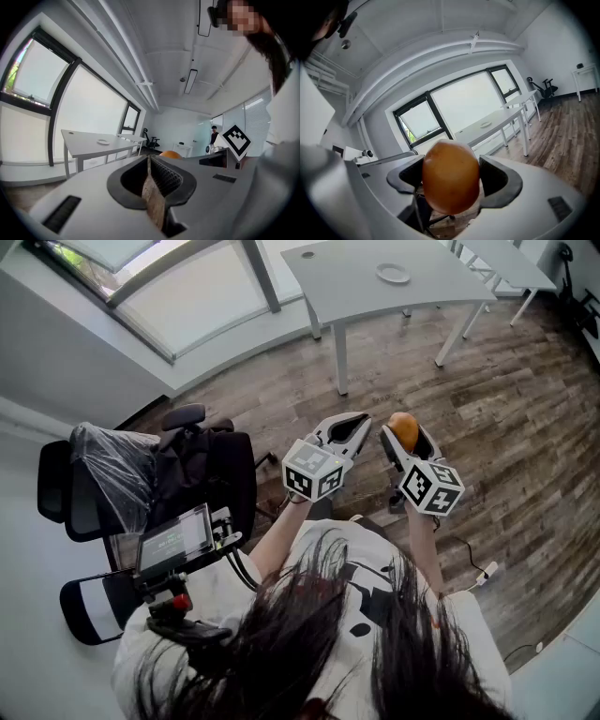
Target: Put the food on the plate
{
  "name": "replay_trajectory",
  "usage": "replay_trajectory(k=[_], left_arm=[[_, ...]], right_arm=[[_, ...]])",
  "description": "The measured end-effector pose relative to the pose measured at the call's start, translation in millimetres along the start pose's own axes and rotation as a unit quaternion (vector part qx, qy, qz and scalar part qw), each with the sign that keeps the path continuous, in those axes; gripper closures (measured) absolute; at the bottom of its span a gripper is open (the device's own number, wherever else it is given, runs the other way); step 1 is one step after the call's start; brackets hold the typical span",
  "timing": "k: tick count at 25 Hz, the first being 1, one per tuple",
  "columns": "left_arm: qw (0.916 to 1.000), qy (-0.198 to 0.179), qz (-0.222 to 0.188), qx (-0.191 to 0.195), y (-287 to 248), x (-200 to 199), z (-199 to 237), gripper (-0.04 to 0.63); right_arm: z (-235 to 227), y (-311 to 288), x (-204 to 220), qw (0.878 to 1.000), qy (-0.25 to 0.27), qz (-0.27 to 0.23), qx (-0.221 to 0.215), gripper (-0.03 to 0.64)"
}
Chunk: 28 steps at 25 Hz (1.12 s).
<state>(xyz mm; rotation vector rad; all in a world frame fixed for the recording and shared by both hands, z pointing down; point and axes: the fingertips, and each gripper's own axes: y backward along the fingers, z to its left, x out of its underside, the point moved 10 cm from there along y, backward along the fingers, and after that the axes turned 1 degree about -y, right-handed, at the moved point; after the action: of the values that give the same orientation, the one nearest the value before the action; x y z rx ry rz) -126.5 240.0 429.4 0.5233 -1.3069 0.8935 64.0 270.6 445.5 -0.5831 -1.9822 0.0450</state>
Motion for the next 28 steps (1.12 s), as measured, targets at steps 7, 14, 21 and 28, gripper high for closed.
replay_trajectory(k=[7, 14, 21, 28], left_arm=[[1.0000, 0.005, -0.001, -0.005, 4.4, 4.9, -4.1, 0.589], [1.0000, 0.004, 0.007, -0.005, 3.9, 9.8, -9.6, 0.589], [0.9999, -0.004, 0.011, -0.003, -4.9, 6.0, -13.5, 0.589], [0.9999, -0.006, 0.013, 0.001, -13.8, 6.0, -9.7, 0.589]], right_arm=[[-0.4, 1.0, 4.4, 1.000, 0.003, 0.003, -0.007, 0.247], [-0.5, 4.5, 6.3, 1.000, 0.012, 0.000, -0.006, 0.247], [-5.9, 10.1, 5.0, 1.000, 0.006, -0.005, 0.000, 0.247], [-12.8, 4.2, 3.9, 1.000, 0.006, -0.003, 0.008, 0.247]])
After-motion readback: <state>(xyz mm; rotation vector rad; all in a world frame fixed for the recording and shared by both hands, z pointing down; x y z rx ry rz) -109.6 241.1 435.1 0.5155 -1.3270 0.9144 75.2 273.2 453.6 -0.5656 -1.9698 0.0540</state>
